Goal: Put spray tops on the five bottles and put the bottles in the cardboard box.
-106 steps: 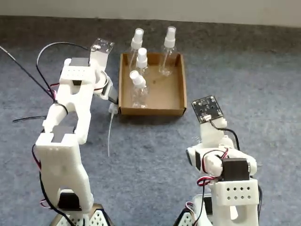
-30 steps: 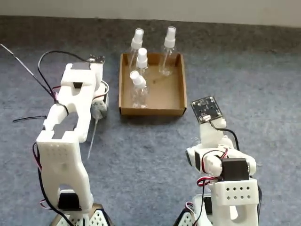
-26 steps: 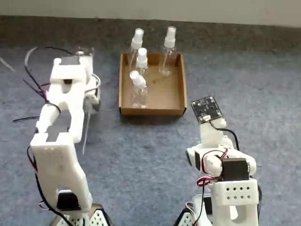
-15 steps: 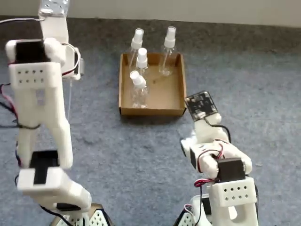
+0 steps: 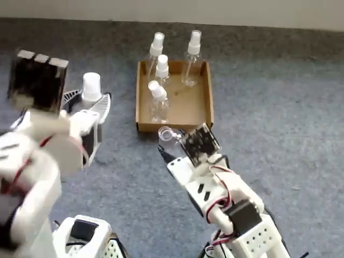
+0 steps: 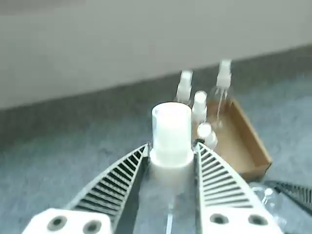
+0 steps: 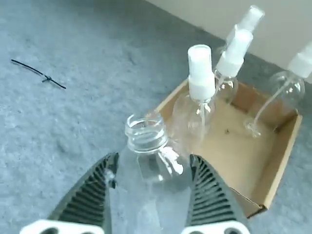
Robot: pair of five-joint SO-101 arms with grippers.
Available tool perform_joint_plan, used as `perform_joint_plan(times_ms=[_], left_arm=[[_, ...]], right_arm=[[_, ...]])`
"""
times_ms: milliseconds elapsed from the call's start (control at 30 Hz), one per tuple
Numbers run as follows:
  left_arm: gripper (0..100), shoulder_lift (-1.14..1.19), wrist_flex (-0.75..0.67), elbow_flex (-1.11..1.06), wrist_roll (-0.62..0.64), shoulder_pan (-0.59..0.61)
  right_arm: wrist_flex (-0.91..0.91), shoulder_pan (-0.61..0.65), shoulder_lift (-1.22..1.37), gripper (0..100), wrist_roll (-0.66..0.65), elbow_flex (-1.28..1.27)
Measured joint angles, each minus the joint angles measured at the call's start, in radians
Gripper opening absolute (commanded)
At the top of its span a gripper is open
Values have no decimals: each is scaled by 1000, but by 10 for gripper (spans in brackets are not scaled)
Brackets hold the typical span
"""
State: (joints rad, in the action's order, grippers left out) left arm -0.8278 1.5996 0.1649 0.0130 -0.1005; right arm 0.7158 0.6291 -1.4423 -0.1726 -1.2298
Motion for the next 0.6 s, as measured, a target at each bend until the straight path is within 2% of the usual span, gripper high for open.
perform_joint_plan(times_ms=[233,400,500,600], left_arm=[[126,-46,-373,-109,37,-218],[126,-51,-652,-238,66,-381],[126,-51,-760,-353,66,-423],[126,-49,-806,-457,66,-431]], right_arm=[[-66,12,-319,4,6,-253],[-69,12,-376,4,9,-298],[-69,12,-382,4,46,-299],[-69,12,-382,4,74,-299]])
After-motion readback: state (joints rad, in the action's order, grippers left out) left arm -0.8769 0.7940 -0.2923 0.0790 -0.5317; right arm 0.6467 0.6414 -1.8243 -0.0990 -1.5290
